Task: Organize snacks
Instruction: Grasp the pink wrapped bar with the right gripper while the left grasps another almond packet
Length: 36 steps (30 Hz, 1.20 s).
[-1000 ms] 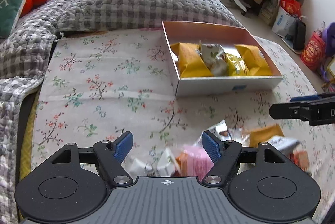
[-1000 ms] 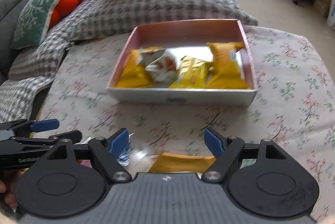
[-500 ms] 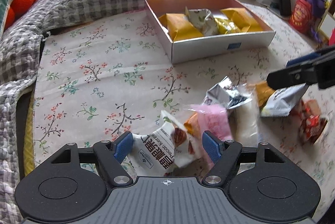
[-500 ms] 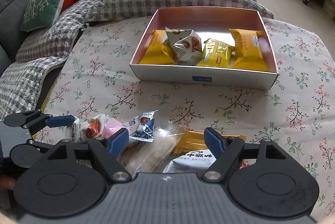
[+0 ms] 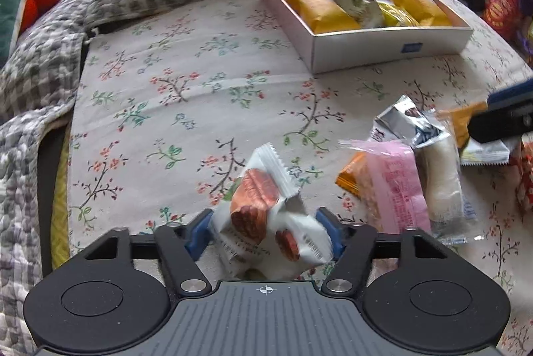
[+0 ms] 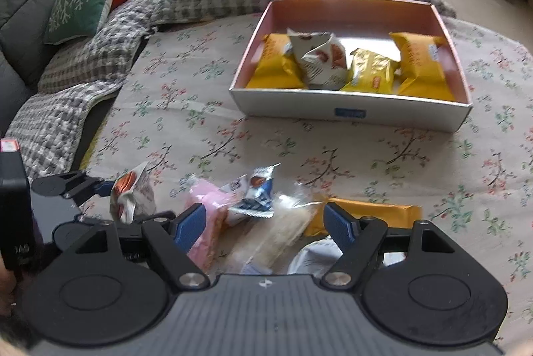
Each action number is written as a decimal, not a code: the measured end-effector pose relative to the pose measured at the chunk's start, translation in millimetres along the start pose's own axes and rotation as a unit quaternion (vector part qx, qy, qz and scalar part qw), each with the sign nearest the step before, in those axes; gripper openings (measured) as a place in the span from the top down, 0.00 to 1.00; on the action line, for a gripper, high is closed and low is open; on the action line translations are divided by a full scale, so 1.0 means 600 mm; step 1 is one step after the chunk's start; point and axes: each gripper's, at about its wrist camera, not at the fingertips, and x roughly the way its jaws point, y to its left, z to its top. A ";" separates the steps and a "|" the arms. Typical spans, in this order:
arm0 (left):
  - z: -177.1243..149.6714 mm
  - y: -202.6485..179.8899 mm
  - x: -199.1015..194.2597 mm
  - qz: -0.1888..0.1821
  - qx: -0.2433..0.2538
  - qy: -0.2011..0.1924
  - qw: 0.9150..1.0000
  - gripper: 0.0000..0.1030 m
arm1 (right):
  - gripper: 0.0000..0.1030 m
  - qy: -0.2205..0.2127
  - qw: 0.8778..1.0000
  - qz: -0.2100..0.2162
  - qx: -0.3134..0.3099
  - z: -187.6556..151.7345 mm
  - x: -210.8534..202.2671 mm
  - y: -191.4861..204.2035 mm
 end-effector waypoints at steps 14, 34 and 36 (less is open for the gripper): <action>0.006 0.053 -0.014 0.007 -0.091 -0.018 0.996 0.54 | 0.35 0.024 0.999 0.047 0.003 -0.013 0.031 0.042; -0.002 0.100 -0.019 0.027 -0.162 -0.025 0.986 0.56 | 0.41 0.012 0.999 0.032 -0.031 -0.033 0.089 0.102; -0.002 0.109 -0.025 0.024 -0.175 -0.034 0.984 0.56 | 0.44 0.011 0.999 0.024 -0.033 -0.034 0.094 0.103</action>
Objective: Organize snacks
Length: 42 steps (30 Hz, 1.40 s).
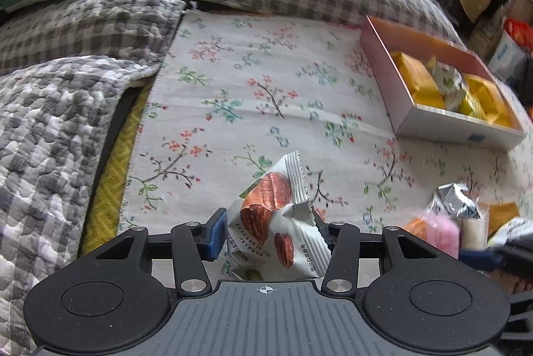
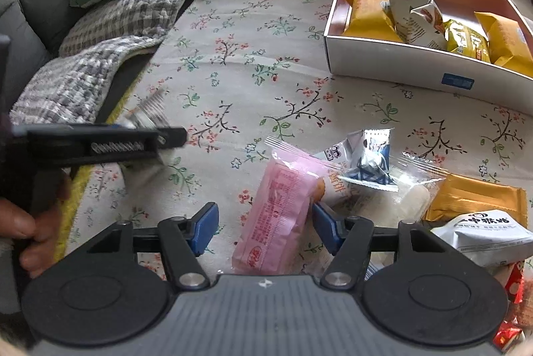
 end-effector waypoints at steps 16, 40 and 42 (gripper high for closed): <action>0.007 0.006 -0.015 -0.010 -0.015 -0.025 1.000 0.56 | 0.71 -0.006 0.999 -0.025 -0.033 -0.003 0.005 0.023; 0.059 -0.077 -0.090 -0.029 -0.047 -0.076 0.996 0.56 | 0.72 -0.057 0.998 0.012 -0.006 0.028 -0.066 0.000; 0.061 -0.090 -0.103 -0.029 -0.047 -0.082 0.995 0.56 | 0.72 -0.063 0.998 0.011 -0.002 0.026 -0.077 -0.005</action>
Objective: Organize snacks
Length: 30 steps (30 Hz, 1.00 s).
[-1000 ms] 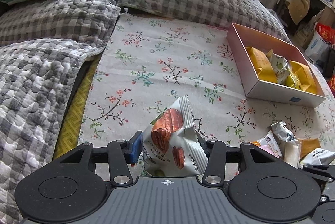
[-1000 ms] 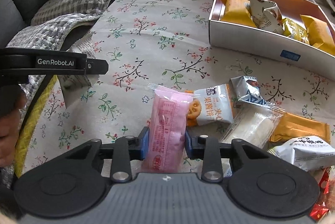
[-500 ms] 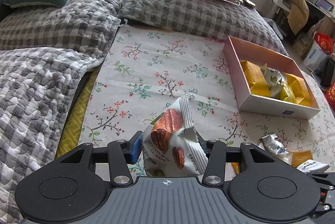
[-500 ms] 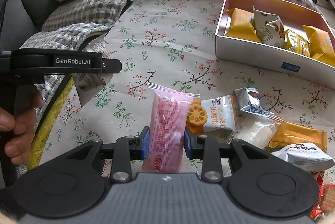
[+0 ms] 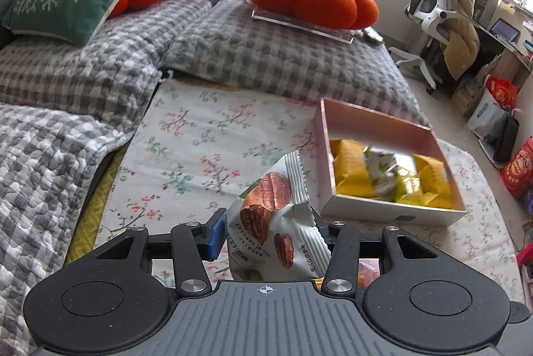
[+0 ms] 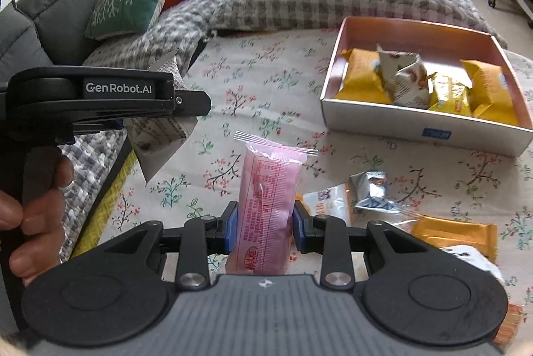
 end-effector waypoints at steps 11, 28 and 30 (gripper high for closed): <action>-0.010 -0.072 -0.052 0.021 0.018 -0.018 0.999 0.56 | 0.72 -0.046 0.998 0.000 0.044 -0.023 -0.097 -0.062; -0.056 -0.222 -0.163 -0.004 0.062 -0.035 0.997 0.56 | 0.71 -0.104 0.985 -0.001 0.138 -0.119 -0.247 -0.169; -0.060 -0.235 -0.166 -0.019 0.063 -0.027 0.997 0.56 | 0.71 -0.095 0.984 0.001 0.148 -0.133 -0.245 -0.174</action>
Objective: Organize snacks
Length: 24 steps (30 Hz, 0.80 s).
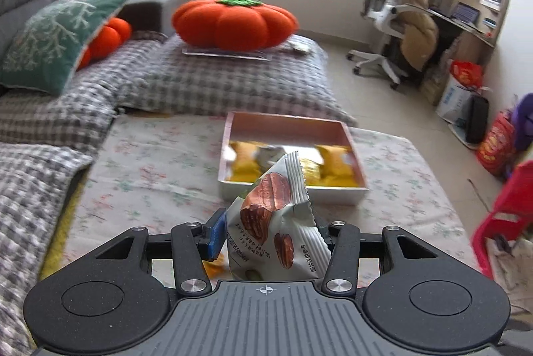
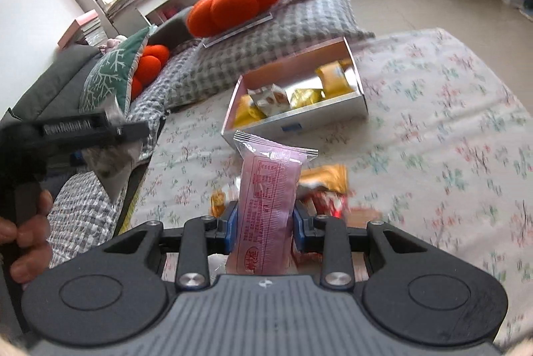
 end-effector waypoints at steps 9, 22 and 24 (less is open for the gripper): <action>0.002 0.003 -0.021 -0.031 -0.007 -0.013 0.999 0.56 | 0.71 -0.007 1.000 -0.022 0.005 0.000 -0.024 -0.001; 0.010 0.110 -0.023 -0.066 -0.072 -0.015 0.995 0.56 | 0.71 0.006 0.999 -0.047 -0.021 0.011 0.003 0.089; 0.009 0.119 -0.028 -0.073 -0.080 -0.015 0.994 0.56 | 0.71 0.004 0.998 -0.055 -0.032 0.010 0.000 0.106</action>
